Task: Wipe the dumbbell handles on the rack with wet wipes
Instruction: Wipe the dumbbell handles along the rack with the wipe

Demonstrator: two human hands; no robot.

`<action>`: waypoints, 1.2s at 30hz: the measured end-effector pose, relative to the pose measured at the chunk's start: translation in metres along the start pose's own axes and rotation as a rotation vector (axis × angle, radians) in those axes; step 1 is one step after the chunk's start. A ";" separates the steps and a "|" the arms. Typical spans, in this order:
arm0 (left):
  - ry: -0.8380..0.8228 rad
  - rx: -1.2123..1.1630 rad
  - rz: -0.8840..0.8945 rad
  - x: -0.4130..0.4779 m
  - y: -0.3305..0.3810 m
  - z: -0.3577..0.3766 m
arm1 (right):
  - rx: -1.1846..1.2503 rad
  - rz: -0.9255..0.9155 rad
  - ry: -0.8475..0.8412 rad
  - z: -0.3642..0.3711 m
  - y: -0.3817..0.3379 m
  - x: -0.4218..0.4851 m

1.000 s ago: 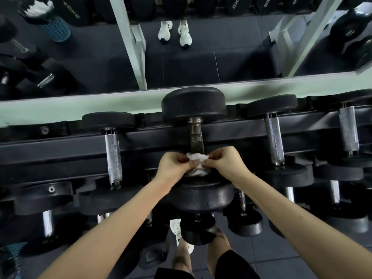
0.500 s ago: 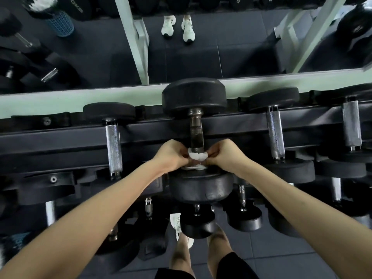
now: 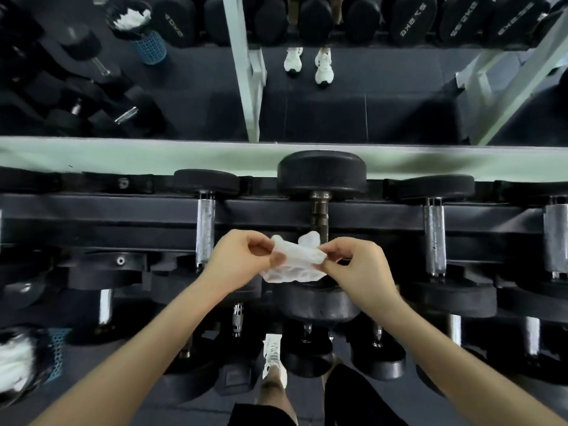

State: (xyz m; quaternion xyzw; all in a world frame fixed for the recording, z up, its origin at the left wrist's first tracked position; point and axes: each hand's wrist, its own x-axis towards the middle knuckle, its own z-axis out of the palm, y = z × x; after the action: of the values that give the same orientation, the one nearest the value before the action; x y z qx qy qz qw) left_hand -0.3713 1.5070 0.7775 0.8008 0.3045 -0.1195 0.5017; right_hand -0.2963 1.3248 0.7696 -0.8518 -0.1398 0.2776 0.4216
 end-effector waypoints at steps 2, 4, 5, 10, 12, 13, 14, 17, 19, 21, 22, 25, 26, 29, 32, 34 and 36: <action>0.099 -0.047 -0.002 -0.008 -0.007 -0.012 | 0.019 -0.013 0.008 0.008 -0.008 -0.001; 0.158 -0.090 0.015 -0.017 -0.016 -0.024 | 0.062 -0.041 0.013 0.017 -0.017 -0.004; 0.180 -0.107 0.031 -0.022 -0.021 -0.031 | 0.090 -0.059 0.016 0.022 -0.023 -0.006; 0.250 0.080 0.167 -0.039 -0.060 -0.067 | 0.116 -0.145 0.068 0.062 -0.048 -0.019; 0.222 0.291 0.315 -0.043 -0.080 -0.084 | 0.044 -0.178 0.107 0.084 -0.056 -0.026; 0.202 0.361 0.393 -0.043 -0.088 -0.093 | -0.007 -0.200 0.137 0.096 -0.060 -0.029; 0.184 0.408 0.445 -0.043 -0.095 -0.101 | -0.071 -0.238 0.170 0.109 -0.063 -0.031; 0.173 0.504 0.523 -0.038 -0.114 -0.117 | -0.208 -0.333 0.238 0.145 -0.075 -0.040; 0.125 0.488 0.527 -0.035 -0.123 -0.124 | -0.198 -0.306 0.261 0.162 -0.088 -0.046; 0.080 0.428 0.534 -0.032 -0.130 -0.132 | -0.183 -0.286 0.288 0.172 -0.103 -0.054; 0.078 0.401 0.537 -0.030 -0.133 -0.137 | -0.177 -0.274 0.296 0.176 -0.109 -0.057; 0.070 0.364 0.558 -0.028 -0.139 -0.150 | -0.177 -0.217 0.308 0.182 -0.117 -0.063; 0.060 0.371 0.558 -0.026 -0.142 -0.154 | -0.197 -0.203 0.311 0.184 -0.116 -0.062; 0.039 0.380 0.532 -0.021 -0.145 -0.163 | -0.245 -0.134 0.297 0.191 -0.109 -0.054; 0.009 0.297 0.433 -0.009 -0.137 -0.172 | -0.178 0.043 0.276 0.190 -0.106 -0.035; -0.019 0.250 0.344 0.007 -0.131 -0.175 | -0.059 0.171 0.283 0.184 -0.105 -0.016; -0.007 0.190 0.262 0.028 -0.128 -0.173 | -0.003 0.238 0.304 0.181 -0.101 0.007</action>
State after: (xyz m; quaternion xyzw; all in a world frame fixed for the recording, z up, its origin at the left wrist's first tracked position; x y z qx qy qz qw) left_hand -0.4470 1.7089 0.7510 0.8771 0.1828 -0.0841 0.4361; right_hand -0.3982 1.5053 0.7593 -0.8951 0.0271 0.1934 0.4008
